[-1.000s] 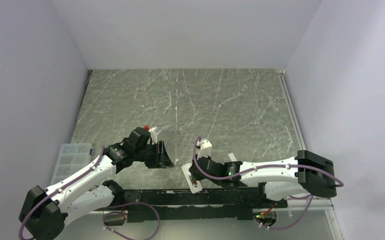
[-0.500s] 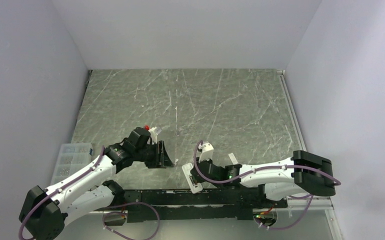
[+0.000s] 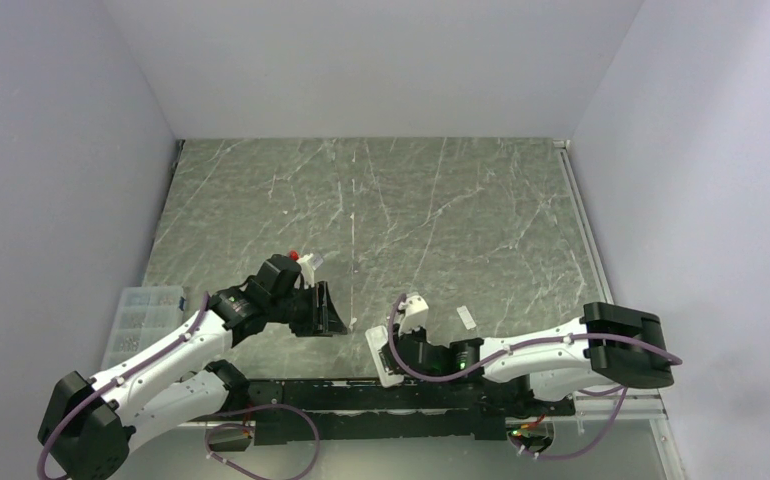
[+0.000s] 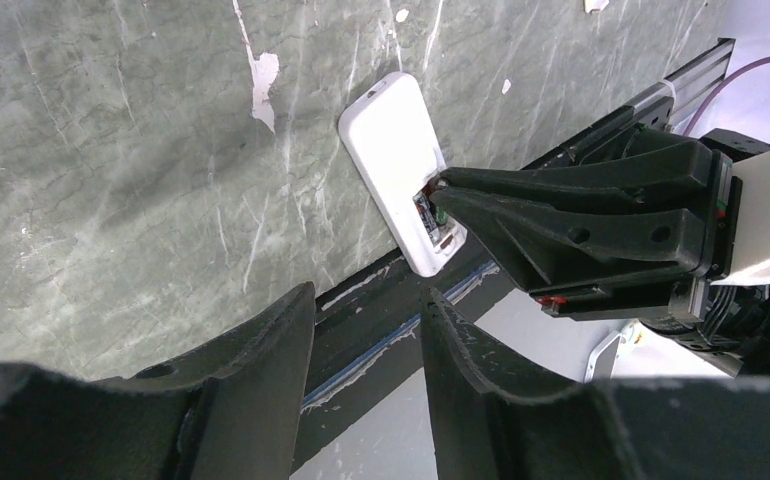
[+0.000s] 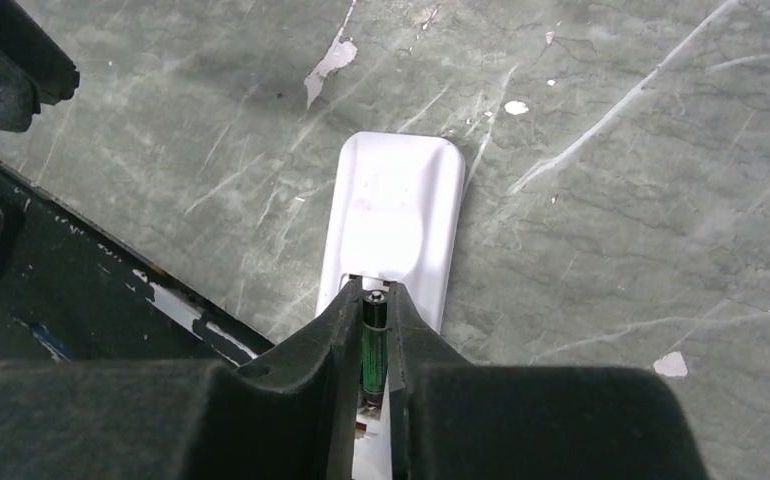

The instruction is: Load the batteries into the remote control

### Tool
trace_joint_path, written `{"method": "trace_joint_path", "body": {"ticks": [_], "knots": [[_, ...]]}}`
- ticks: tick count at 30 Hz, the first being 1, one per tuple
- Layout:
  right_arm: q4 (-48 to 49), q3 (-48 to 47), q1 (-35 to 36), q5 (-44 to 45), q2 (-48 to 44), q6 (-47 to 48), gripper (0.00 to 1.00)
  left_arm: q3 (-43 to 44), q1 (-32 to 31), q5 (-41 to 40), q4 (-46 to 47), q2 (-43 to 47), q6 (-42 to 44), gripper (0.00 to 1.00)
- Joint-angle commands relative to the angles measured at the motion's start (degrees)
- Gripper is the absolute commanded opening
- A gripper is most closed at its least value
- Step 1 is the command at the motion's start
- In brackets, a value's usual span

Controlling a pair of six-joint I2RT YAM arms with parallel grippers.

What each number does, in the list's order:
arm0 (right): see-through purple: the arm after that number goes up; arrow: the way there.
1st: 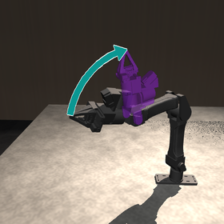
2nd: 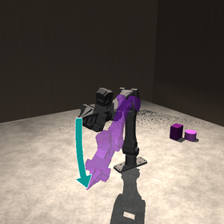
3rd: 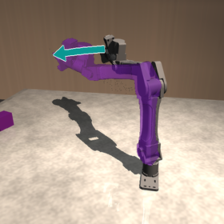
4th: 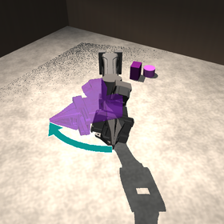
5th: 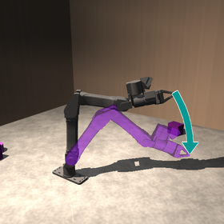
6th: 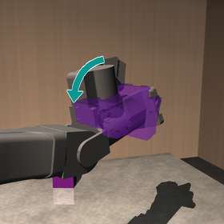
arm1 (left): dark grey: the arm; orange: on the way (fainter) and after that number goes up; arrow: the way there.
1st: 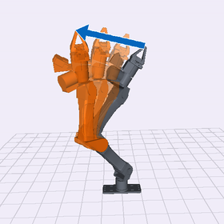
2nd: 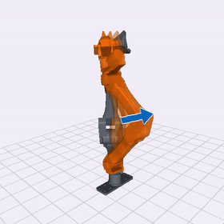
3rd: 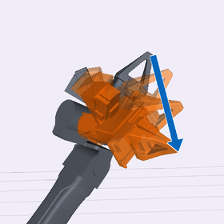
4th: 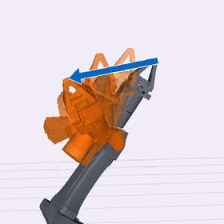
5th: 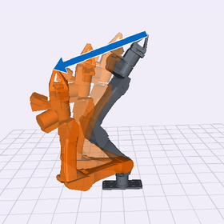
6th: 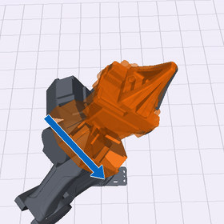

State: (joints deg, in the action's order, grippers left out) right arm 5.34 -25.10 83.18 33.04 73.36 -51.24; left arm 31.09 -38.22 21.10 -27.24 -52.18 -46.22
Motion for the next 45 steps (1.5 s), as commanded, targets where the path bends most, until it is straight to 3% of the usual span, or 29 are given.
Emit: {"method": "trace_joint_path", "body": {"ticks": [1, 9, 17, 23, 28, 35, 45], "knots": [[-0.9, 0.0, 1.7, 3.5, -1.2, -1.9, 0.17, -0.3, 0.1, 0.7, 1.3, 1.2, 0.0, 0.49], [-3.6, -1.8, 2.7, 6.6, -3.6, -1.3, 0.35, -0.2, 0.0, 0.8, 1.6, 0.8, -0.1, 0.49], [-8.6, -6.5, 2.9, 8.6, -6.4, 1.3, 0.4, -0.1, 0.1, 2.5, 3.0, 0.2, 0.0, 0.49], [-21.0, -14.4, 2.0, 8.9, -2.2, 0.3, 0.27, -2.4, -0.6, 4.5, 6.8, -1.1, -1.2, 0.45], [-21.9, -16.2, 1.2, 5.9, -0.6, 2.0, 0.18, -2.5, -0.8, 4.8, 12.0, -6.3, -1.4, 0.46], [-25.7, -16.8, 0.2, 3.2, 0.7, 0.4, 0.15, 1.2, -1.1, 9.5, 20.6, -20.2, 0.2, 0.5], [-24.9, -13.7, -1.1, -1.4, -2.1, -1.5, 0.15, 8.4, -3.0, 8.4, 20.5, -31.4, 5.2, 0.52]]}}
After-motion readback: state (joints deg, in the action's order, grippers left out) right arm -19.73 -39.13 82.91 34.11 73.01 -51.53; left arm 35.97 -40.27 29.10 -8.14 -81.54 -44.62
